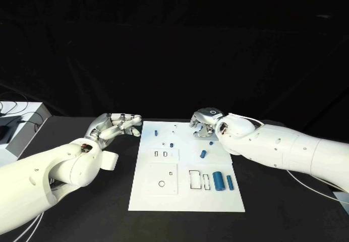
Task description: Assemble the parts on the task board
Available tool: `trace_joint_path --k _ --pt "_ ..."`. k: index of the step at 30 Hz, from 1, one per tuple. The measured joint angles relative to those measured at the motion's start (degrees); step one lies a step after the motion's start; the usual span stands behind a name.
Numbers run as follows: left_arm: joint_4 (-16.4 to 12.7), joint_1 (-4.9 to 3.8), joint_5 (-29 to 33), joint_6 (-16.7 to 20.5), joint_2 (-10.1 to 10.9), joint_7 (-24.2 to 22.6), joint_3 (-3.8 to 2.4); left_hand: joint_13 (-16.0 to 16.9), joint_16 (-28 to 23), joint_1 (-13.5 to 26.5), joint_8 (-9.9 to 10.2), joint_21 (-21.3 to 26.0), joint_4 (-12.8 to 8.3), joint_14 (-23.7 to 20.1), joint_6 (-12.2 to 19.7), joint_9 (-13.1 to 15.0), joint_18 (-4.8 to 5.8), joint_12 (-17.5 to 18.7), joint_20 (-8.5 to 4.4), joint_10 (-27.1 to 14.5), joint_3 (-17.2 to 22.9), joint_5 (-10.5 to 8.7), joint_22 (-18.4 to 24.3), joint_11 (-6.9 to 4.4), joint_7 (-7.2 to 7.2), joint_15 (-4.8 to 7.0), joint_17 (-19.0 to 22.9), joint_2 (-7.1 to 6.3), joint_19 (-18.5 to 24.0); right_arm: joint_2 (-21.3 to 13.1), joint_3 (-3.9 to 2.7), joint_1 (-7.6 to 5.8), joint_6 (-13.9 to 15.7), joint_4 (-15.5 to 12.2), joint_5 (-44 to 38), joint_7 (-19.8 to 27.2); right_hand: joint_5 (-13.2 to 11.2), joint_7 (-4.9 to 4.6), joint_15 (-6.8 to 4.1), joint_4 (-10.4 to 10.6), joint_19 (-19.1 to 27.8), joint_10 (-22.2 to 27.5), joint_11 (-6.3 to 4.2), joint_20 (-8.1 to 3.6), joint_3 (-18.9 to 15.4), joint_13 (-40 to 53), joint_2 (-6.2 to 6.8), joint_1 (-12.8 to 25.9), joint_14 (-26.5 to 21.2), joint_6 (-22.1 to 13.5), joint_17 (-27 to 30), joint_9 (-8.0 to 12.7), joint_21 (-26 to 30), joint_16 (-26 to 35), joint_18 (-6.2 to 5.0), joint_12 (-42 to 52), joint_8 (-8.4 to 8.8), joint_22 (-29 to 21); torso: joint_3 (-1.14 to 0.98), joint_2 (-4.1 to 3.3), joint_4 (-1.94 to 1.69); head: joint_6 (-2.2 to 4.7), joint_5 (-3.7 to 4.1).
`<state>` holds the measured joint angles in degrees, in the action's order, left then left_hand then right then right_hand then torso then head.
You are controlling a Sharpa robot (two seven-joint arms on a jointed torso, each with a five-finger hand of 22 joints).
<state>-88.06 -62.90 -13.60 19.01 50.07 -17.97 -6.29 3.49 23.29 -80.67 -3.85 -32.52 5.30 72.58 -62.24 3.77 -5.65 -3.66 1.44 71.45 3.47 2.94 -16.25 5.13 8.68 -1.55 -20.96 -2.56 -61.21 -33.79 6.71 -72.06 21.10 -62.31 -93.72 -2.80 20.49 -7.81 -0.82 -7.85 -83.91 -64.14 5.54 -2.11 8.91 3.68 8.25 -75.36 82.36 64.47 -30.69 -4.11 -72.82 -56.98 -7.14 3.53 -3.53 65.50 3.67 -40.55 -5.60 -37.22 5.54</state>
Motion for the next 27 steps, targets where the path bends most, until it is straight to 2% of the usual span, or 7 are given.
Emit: trace_joint_path --k 7,14,18,21,27 --pt "0.0 0.0 -0.2 -0.1 0.2 0.2 -0.01 0.0 -0.3 0.0 0.0 0.0 0.0 0.0 0.0 0.0 0.0 0.0 0.0 0.0 0.0 0.0 0.1 0.0 0.0 0.0 0.0 0.0 0.0 0.1 0.02 0.16 -1.3 0.6 -1.9 -1.0 0.0 0.04 -0.01 1.2 0.0 0.6 0.02 0.0 0.1 0.0 0.21 -0.7 -0.4 0.1 1.9 0.0 2.0 -1.0 -0.01 0.0 0.0 1.8 0.18 -0.42 -0.23 0.15 0.21" --pt "-0.1 0.0 -0.2 -0.2 0.4 0.3 -0.03 0.0 -0.3 0.0 0.0 0.0 0.0 0.0 0.0 0.0 0.0 0.0 0.0 0.0 0.0 0.0 0.1 0.0 0.0 0.0 0.0 0.0 0.0 0.1 0.02 0.2 -2.1 1.2 -3.1 -1.7 0.6 0.04 0.2 0.8 0.0 0.9 0.29 0.0 1.1 0.0 -0.09 -1.0 -0.6 0.1 2.4 0.0 3.0 -1.3 0.0 0.0 0.0 3.0 0.29 -0.91 -0.37 0.43 0.29" --pt "-0.1 0.0 -0.3 -0.2 0.4 0.3 -0.04 0.0 -0.3 0.0 0.0 0.0 0.0 0.0 0.1 0.0 0.0 0.0 0.0 0.0 -0.2 0.0 0.2 0.0 0.12 0.0 -0.1 0.0 0.0 0.2 0.02 0.25 -2.4 1.4 -3.4 -1.8 0.7 -0.14 0.2 0.0 0.0 0.9 0.29 0.0 3.6 -0.1 -0.11 -0.9 -0.6 -0.1 2.6 0.0 4.6 -1.6 0.01 0.0 0.0 2.7 0.33 -1.16 -0.41 0.58 0.37" --pt "0.0 0.0 -0.3 -0.2 0.4 0.3 -0.05 0.0 -0.5 0.2 0.0 0.0 0.0 0.0 0.2 0.0 0.0 0.0 0.0 0.0 -0.3 0.0 0.3 0.0 0.21 0.0 -0.1 0.17 0.0 0.2 0.01 0.26 -2.6 1.6 -3.6 -1.9 0.2 0.0 0.2 -0.3 0.0 0.4 -0.13 0.0 6.8 -0.1 -1.0 0.0 -0.6 -0.3 2.6 0.1 5.1 -1.6 0.02 0.0 0.0 2.7 0.35 -1.4 -0.42 0.73 0.38" --pt "0.1 0.0 -0.3 -0.2 0.4 0.4 -0.05 0.0 -0.5 0.2 0.0 0.0 0.0 0.0 0.2 0.0 0.0 0.0 0.0 0.0 -0.3 0.0 0.3 0.0 0.21 0.0 -0.1 0.23 0.0 0.1 -0.05 0.24 -2.6 1.6 -3.7 -1.9 0.0 0.0 0.0 -0.8 0.0 -1.2 -0.26 0.0 11.4 -0.2 -1.94 0.9 -0.8 -0.3 2.8 0.1 5.7 -1.6 0.02 0.0 0.01 3.2 0.43 -1.76 -0.48 0.83 0.28"
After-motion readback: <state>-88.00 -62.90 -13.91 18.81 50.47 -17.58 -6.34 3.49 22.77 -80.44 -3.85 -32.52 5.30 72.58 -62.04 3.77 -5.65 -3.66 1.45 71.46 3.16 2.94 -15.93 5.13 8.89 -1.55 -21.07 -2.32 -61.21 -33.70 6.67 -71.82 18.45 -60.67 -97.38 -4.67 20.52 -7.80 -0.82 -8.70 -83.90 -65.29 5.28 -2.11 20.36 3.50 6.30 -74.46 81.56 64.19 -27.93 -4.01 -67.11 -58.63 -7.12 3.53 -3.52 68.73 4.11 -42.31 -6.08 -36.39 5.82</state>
